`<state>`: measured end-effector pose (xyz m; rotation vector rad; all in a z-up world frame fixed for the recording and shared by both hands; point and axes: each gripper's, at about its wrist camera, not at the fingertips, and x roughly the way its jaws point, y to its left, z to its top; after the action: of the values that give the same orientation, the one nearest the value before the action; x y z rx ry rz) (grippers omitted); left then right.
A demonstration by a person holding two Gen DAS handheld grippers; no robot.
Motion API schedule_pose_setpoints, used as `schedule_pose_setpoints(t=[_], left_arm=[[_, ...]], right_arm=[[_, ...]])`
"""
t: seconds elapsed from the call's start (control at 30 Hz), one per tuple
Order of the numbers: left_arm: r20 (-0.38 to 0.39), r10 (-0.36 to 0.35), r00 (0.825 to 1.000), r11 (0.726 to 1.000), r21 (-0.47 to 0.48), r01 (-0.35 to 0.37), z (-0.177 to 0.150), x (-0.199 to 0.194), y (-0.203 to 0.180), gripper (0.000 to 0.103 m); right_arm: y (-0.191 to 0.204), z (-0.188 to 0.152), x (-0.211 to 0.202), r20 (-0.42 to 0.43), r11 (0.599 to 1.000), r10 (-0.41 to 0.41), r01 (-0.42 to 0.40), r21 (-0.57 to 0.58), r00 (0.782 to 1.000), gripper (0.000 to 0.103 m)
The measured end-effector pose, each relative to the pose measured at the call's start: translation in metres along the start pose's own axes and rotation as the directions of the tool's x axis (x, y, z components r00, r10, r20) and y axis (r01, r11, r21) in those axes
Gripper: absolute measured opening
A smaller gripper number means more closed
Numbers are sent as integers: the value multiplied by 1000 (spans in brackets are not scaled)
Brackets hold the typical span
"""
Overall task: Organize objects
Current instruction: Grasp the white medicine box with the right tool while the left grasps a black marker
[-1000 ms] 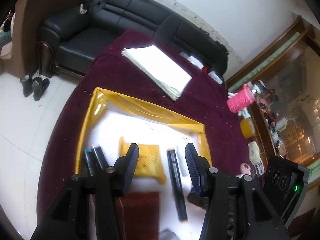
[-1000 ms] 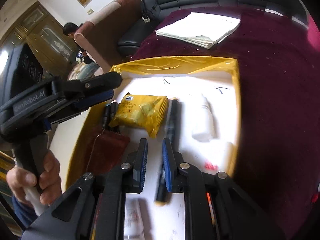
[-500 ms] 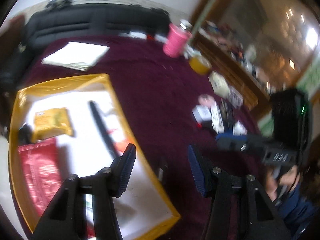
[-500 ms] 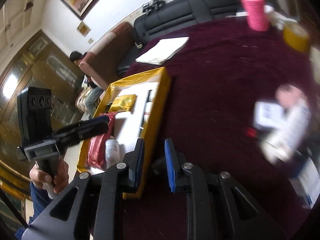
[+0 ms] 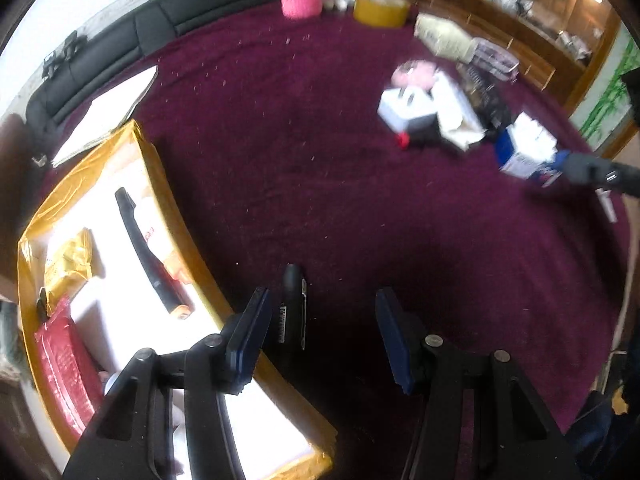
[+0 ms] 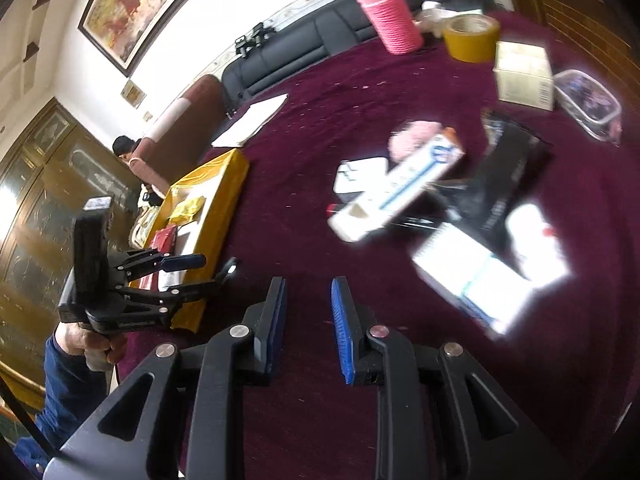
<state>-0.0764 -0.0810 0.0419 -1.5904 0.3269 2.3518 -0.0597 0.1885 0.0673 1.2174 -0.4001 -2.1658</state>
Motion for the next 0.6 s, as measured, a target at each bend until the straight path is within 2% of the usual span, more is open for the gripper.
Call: schedule_pose_setpoints(t=[0.1,0.17,0.23,0.3,0.37,0.43,0.53,0.6], left_arm=[[-27,39,999,999,-9,-40,1,14,-1,48],[-23,98,995,995,14,-98,1,15,-8,48],[-22,116,993,993,14,-116,0,15,-13,48],[-25,77,997,997,13,-77,-4,14,-19,45],[-19,3,1000,1000,0,-3,-10,13,-29,28],[-13,-12,1000,1000,4,12,-14,10,-38,26],[-17,-112,994,994,-2,112,-19,4,-44,26],[-23,-145,989,989,-5,145,-20,2,-44,26]], right_arm=[[-13,0,-9,15,1000,-12,12,18,1000,20],[-21,-1,-15,23,999,-26,26,28,999,20],[-28,-1,-20,25,999,-46,46,25,999,20],[-35,-2,-25,33,997,-73,72,16,997,25],[-40,-1,-26,31,995,-96,95,11,995,36],[-44,0,-26,27,995,-98,98,3,995,36],[-49,4,-28,37,994,-104,104,17,994,36],[-51,9,-29,53,993,-119,119,7,991,44]])
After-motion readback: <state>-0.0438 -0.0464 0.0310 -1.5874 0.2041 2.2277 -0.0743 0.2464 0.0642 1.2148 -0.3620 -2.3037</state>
